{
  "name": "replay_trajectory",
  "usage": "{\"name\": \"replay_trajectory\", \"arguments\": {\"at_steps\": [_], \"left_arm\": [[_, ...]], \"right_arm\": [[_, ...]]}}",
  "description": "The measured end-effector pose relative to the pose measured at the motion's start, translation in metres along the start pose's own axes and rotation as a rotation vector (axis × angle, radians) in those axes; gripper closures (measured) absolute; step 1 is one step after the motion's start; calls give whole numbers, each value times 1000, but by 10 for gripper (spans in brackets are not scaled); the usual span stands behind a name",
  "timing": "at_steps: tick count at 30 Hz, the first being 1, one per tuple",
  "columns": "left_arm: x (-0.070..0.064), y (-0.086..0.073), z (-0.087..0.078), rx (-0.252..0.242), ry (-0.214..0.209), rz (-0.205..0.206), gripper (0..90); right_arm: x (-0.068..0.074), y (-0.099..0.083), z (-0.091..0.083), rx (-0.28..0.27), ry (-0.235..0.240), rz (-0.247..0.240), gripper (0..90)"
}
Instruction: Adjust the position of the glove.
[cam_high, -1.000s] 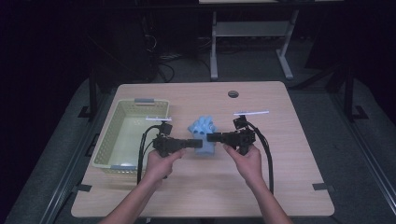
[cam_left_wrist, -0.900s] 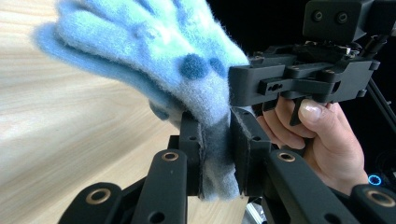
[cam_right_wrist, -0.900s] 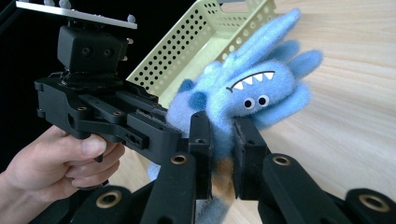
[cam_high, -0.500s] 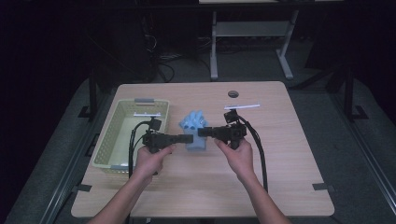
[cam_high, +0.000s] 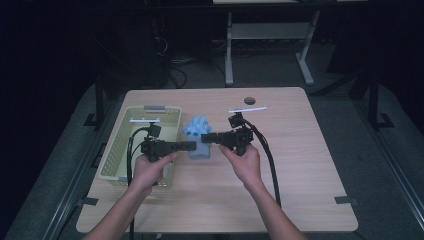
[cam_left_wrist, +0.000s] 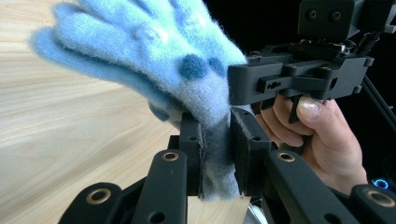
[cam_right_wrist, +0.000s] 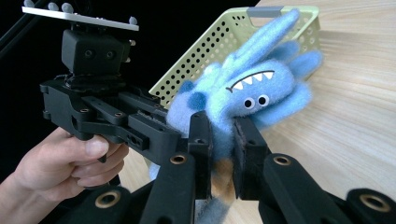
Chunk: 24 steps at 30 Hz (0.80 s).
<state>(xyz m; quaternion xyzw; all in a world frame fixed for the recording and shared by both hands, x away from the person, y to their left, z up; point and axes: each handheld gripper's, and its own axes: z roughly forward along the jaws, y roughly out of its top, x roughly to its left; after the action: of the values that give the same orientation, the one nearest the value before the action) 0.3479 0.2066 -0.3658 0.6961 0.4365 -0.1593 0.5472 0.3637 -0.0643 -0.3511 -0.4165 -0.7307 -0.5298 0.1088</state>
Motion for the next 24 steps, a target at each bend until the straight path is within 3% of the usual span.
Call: {"name": "replay_trajectory", "arguments": {"at_steps": [24], "left_arm": [[12,2,-45,-29,30,1,754]], "right_arm": [[22,17,37,30,29,-43,795]]}}
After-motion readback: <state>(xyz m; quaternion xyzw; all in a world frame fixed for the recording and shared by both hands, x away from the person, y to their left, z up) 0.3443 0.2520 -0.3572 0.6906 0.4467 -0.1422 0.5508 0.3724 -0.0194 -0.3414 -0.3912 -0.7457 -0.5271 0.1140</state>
